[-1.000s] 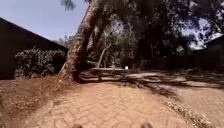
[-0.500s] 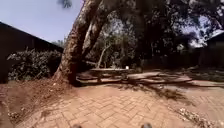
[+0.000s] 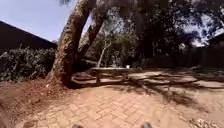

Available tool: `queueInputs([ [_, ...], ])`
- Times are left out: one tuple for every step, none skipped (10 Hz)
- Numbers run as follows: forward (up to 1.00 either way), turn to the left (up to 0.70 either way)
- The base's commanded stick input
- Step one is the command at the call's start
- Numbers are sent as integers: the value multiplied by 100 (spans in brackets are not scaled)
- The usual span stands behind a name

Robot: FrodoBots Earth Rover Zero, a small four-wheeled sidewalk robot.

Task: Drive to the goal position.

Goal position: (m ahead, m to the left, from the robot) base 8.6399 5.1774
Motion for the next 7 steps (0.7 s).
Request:
queueInputs([
  [70,0],
  [70,0],
  [70,0],
  [70,0],
  [70,5],
  [70,15],
  [70,22],
])
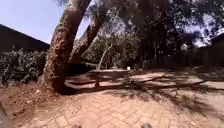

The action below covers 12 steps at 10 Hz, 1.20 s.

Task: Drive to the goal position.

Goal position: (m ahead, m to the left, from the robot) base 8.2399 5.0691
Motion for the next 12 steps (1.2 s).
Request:
queueInputs([
  [70,11],
  [70,0],
  [70,0],
  [70,0],
  [70,0],
  [70,0],
  [70,0],
  [70,0],
  [70,0],
  [70,0],
  [70,0],
  [70,0],
])
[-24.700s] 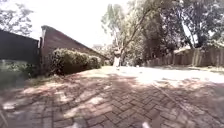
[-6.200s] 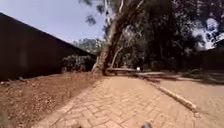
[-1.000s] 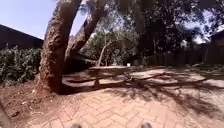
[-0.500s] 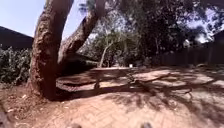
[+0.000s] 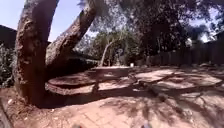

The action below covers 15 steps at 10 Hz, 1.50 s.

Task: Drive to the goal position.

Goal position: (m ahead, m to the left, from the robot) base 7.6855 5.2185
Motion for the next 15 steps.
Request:
queueInputs([
  [70,0],
  [70,0],
  [70,35],
  [70,35],
  [70,35],
  [70,0],
  [70,0],
  [70,0],
  [70,0],
  [70,0],
  [70,0],
  [70,0],
  [70,0],
  [70,0],
  [70,0],
])
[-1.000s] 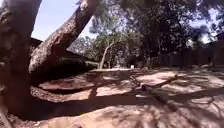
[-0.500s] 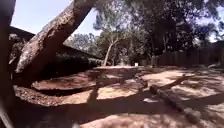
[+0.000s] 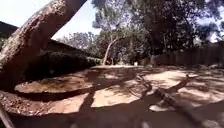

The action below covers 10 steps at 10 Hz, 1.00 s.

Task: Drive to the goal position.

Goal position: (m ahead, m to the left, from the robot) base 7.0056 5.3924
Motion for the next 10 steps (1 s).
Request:
queueInputs([
  [70,0],
  [70,0],
  [70,0],
  [70,0],
  [70,0],
  [70,0],
  [70,0],
  [70,0],
  [70,0],
  [70,0],
])
